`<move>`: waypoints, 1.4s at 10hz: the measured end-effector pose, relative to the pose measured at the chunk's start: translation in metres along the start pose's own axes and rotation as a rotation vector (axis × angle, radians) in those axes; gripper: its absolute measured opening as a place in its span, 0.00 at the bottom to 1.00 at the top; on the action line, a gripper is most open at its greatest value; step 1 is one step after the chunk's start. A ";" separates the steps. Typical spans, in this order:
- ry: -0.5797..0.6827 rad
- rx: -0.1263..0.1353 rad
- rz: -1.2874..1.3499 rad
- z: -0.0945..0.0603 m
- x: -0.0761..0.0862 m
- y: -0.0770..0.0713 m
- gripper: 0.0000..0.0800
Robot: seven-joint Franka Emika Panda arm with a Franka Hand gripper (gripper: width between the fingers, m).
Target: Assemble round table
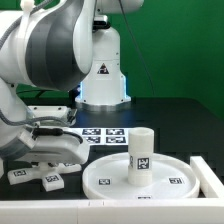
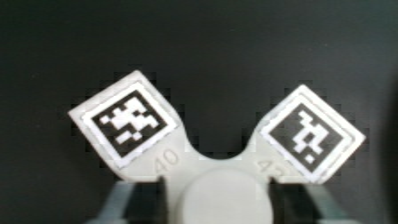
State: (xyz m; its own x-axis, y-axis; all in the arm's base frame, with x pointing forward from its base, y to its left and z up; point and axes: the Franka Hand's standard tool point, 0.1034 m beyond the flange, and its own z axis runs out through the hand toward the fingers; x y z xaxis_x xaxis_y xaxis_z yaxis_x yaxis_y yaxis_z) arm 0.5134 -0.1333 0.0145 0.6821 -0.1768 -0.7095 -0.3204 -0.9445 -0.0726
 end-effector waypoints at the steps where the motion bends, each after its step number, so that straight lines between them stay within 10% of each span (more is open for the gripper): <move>1: -0.021 0.004 0.001 -0.002 -0.001 0.001 0.51; 4: -0.185 0.019 0.006 -0.005 -0.007 0.005 0.79; 12: -0.268 0.015 0.028 0.005 -0.007 0.003 0.81; 14: -0.268 0.015 0.028 0.005 -0.007 0.003 0.68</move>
Offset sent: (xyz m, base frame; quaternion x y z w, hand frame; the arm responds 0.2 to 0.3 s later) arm 0.0179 -0.0054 0.0045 0.0017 -0.1508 0.0015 0.9886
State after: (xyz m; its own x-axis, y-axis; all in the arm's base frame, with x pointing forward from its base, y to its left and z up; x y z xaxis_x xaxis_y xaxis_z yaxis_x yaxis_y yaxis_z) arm 0.5041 -0.1331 0.0159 0.4755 -0.1213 -0.8713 -0.3475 -0.9358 -0.0593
